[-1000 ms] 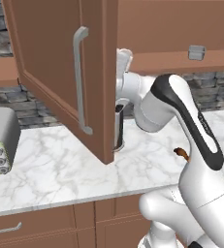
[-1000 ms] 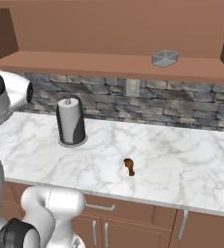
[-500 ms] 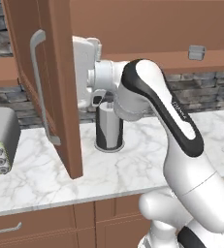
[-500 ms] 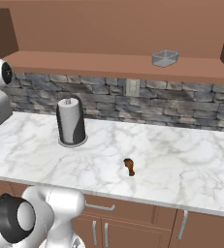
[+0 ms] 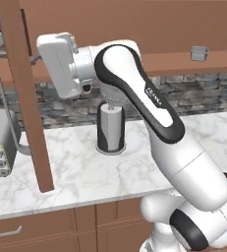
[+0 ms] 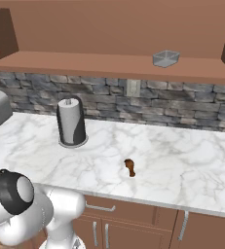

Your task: Retrieve the tupperware from the cabinet, then place the raw meat into the tupperware to avoid contamination.

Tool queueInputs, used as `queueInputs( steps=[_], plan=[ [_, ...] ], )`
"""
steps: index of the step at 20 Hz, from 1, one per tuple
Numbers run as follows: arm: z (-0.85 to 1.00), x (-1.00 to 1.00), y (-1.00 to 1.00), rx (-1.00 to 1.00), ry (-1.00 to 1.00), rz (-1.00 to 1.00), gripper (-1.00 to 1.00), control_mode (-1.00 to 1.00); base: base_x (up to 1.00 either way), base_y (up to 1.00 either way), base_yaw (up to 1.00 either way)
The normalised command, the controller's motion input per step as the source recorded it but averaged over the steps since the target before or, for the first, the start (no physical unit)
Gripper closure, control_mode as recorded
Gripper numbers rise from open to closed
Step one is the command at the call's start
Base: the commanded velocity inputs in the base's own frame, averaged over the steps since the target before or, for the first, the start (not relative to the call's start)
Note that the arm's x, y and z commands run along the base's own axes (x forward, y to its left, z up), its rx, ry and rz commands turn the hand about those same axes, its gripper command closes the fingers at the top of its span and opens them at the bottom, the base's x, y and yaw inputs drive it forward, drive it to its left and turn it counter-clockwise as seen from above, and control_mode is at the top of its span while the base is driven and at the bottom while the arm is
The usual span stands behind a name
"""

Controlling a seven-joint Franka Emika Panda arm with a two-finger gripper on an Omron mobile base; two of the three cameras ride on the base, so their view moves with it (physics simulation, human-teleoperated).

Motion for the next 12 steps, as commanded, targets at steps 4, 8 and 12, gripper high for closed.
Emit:
queueInputs(
  steps=[4, 8, 12],
  plan=[
    [-0.01, 0.34, 0.38, -0.17, -0.24, -0.04, -1.00, -1.00, 0.00, 0.00, 0.00],
    [-0.02, 0.33, 0.38, -0.17, -0.24, -0.04, -1.00, -1.00, 0.00, 0.00, 0.00],
    [-0.15, 0.17, 0.52, -0.16, -0.21, -0.01, -1.00, -1.00, 0.00, 0.00, 0.00]
  ],
)
